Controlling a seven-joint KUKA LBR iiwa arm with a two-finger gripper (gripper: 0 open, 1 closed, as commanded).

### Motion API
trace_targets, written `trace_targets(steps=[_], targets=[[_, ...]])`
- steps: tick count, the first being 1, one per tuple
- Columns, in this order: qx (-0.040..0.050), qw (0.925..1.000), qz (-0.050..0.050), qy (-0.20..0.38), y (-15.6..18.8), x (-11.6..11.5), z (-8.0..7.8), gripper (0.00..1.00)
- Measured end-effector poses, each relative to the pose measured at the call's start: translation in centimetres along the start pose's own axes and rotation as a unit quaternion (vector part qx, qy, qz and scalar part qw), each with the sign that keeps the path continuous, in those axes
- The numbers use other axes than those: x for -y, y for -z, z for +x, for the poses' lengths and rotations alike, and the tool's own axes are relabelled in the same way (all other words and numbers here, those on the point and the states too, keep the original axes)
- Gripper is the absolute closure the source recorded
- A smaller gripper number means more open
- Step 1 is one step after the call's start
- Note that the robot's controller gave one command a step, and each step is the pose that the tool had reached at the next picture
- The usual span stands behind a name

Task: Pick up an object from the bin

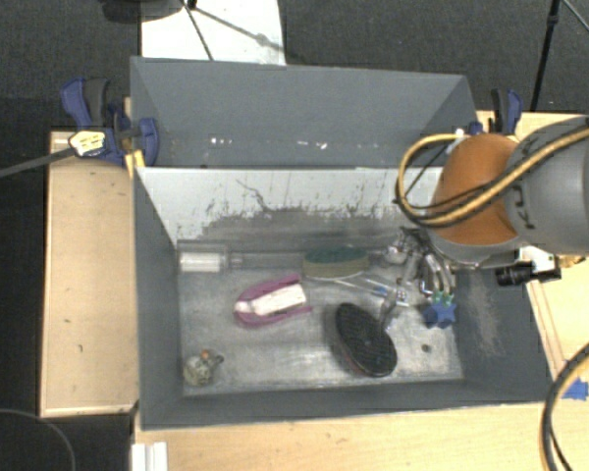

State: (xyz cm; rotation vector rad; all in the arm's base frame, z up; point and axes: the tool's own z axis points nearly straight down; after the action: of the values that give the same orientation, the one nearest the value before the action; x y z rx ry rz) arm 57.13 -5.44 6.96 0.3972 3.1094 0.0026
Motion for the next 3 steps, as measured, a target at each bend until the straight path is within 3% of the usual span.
trace_targets(steps=[1,2,3], targets=[[-0.0034,0.9996,0.003,-0.029,0.6,6.6,0.5,0.00],[-0.0031,0.9997,0.001,-0.025,0.6,6.1,0.5,1.00],[0.0019,1.0000,0.001,-0.007,10.4,6.4,0.5,1.00]])
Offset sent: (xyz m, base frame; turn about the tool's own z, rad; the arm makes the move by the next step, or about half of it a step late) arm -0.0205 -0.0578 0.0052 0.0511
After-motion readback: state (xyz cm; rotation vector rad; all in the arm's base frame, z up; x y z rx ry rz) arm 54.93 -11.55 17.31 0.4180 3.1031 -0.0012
